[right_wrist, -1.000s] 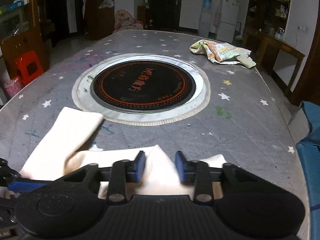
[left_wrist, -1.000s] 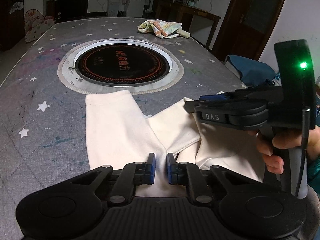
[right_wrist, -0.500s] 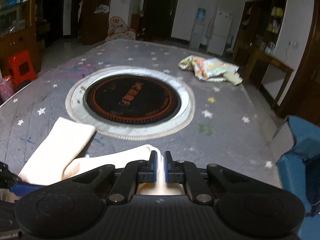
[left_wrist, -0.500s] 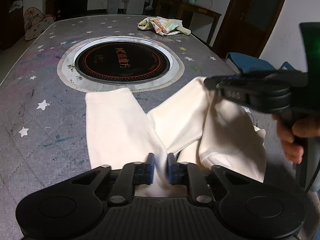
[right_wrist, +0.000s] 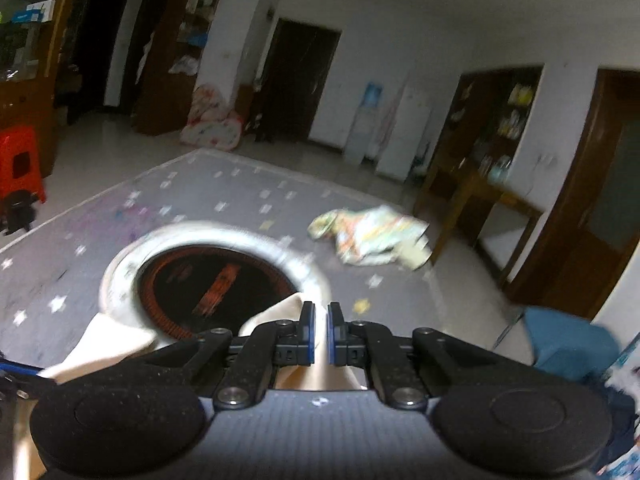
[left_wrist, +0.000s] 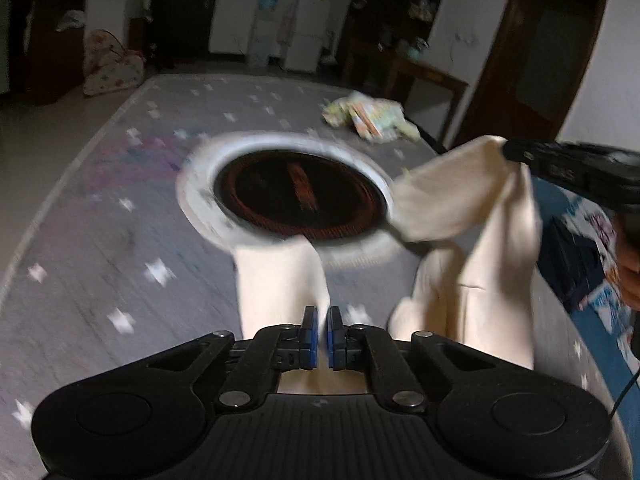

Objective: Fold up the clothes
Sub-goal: 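Lift the shirt with both grippers and shake it out over the table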

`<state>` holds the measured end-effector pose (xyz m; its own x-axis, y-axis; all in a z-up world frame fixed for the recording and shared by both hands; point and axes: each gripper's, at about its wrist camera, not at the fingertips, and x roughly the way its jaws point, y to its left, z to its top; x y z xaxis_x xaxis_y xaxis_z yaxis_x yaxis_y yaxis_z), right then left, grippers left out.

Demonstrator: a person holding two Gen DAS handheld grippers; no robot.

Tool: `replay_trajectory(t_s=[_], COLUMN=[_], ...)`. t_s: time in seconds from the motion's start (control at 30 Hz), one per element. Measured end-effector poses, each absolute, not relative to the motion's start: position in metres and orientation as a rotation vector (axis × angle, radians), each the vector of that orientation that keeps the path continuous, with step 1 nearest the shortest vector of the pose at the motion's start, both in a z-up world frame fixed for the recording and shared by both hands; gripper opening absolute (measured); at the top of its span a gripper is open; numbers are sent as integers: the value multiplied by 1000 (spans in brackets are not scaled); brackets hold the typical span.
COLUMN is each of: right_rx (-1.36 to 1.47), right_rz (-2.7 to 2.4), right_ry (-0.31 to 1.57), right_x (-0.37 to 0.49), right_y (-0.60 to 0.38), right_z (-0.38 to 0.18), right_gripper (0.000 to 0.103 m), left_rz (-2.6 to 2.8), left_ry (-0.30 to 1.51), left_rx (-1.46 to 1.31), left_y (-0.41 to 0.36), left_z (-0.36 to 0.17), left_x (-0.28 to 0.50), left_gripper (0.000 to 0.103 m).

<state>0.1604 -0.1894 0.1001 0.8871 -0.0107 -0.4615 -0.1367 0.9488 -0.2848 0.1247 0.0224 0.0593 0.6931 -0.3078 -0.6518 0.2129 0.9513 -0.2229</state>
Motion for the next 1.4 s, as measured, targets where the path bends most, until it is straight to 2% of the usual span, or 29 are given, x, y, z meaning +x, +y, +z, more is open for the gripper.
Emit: replay_trajectory(t_s=[0.33,0.57,0.73,0.9,0.93,1.03,1.13,1.27,1.33,1.4], right_rx=[-264,-145,-92,-119,-126,-167,-217,-214,-207,-198], right_rz=[-61,-50,5,40,36,1,-33,9,56,109], right_ry=[278,202,300,502,545,662,756,802,806,805], right_x=[186,167,145,114,108,92,78,53,41,33], right_y=[-204,-235,-263,-285,-289,-295,-291,-288,-280,-268], right_z=[191,225,208,147,132,86,47,24,23,26], right_gripper=[5,5,5,5,1,1,1,2,3,4], left_rz=[-83,-56,-93,-120,-123,-137,-140,-149,-161,-200], left_ry=[481,344,411,584,621,730,786,808,783,770], left_rx=[-195,-246,-229,-201,-191,-142,-100,-36,6,41], left_y=[98,140,154,157,156,148,144,136,130,120], left_z=[160,205,183,125,112,76,57,46,49,49], left_x=[152,122,82,37,28,7,-6,-20,-27,-31], left_gripper=[5,5,5,5,5,5,5,12,19,21])
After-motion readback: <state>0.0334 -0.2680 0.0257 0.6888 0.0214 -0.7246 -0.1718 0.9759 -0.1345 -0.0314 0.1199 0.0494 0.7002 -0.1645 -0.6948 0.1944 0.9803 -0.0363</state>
